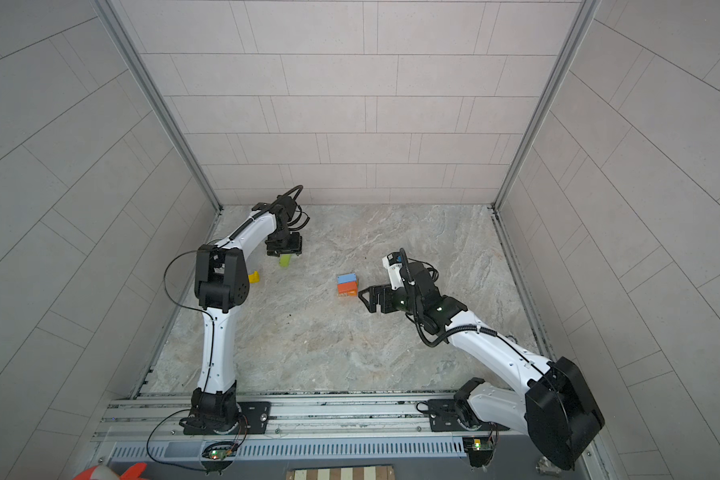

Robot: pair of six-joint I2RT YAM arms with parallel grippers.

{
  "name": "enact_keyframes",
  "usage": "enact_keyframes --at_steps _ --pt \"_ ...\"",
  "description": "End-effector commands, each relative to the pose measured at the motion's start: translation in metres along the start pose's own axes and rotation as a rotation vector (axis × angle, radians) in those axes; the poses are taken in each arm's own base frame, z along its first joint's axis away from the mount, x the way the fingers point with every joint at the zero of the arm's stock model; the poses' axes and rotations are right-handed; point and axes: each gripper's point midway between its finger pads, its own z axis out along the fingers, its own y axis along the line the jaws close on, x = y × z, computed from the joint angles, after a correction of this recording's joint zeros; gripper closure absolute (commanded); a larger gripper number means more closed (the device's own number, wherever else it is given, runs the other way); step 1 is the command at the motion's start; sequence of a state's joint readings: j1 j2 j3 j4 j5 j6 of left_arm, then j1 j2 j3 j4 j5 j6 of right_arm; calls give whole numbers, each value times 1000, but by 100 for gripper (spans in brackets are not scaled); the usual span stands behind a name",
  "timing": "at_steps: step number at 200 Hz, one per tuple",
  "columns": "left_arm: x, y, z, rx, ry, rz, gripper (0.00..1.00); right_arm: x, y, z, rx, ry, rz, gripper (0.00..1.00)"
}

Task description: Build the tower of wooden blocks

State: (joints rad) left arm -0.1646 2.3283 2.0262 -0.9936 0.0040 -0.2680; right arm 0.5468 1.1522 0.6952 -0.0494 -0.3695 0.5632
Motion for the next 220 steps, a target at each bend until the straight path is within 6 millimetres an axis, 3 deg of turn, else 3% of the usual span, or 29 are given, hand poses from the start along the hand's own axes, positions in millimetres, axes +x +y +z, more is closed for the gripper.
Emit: enact_keyframes --at_steps 1,153,220 --pt "4 4 5 -2 19 5 31 2 -7 2 23 -4 21 0" --pt "10 14 26 13 58 -5 41 2 -3 1 5 -2 6 1" --pt "10 15 26 27 67 -14 67 3 -1 1 -4 4 8 0"
